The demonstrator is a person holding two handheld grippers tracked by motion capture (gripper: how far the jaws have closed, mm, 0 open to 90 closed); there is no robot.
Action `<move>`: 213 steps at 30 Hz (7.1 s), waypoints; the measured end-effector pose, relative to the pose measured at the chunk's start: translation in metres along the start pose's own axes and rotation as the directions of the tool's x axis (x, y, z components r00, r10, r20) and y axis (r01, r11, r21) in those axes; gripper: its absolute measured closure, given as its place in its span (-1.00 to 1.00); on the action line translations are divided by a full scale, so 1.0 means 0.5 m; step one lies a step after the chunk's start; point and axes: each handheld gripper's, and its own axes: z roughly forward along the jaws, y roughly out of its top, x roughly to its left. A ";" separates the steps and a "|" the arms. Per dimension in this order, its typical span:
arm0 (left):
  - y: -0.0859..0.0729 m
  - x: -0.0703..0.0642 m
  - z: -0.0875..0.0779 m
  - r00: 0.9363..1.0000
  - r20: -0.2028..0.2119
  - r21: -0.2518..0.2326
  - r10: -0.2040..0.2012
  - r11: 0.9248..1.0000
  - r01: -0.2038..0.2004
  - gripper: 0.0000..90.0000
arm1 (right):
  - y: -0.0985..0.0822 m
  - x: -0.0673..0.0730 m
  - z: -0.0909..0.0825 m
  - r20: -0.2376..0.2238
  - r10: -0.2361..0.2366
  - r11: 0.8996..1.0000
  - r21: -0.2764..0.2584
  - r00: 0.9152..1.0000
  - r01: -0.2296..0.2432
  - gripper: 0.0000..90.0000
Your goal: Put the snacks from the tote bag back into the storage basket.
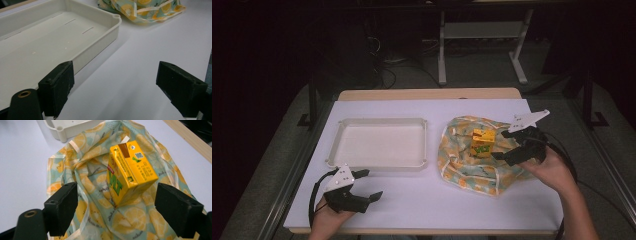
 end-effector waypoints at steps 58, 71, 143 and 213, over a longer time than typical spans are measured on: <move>-0.001 0.003 -0.006 1.000 0.004 0.003 0.001 1.000 -0.001 -0.68 | 0.104 -0.070 0.124 -0.099 -0.091 0.962 0.249 0.991 0.113 -0.40; -0.001 0.004 -0.005 1.000 0.000 0.001 -0.004 1.000 0.004 -0.68 | 0.095 -0.074 0.139 -0.129 -0.124 0.941 0.300 0.984 0.158 -0.05; 0.001 0.001 -0.005 1.000 0.010 -0.010 -0.001 1.000 0.001 -0.68 | 0.235 -0.054 0.053 -0.179 -0.147 0.962 0.203 0.973 0.183 0.07; -0.021 0.042 -0.029 0.998 -0.045 -0.014 -0.044 0.999 0.043 -0.68 | 0.451 0.151 0.254 -0.376 -0.325 0.909 0.128 0.868 0.396 0.07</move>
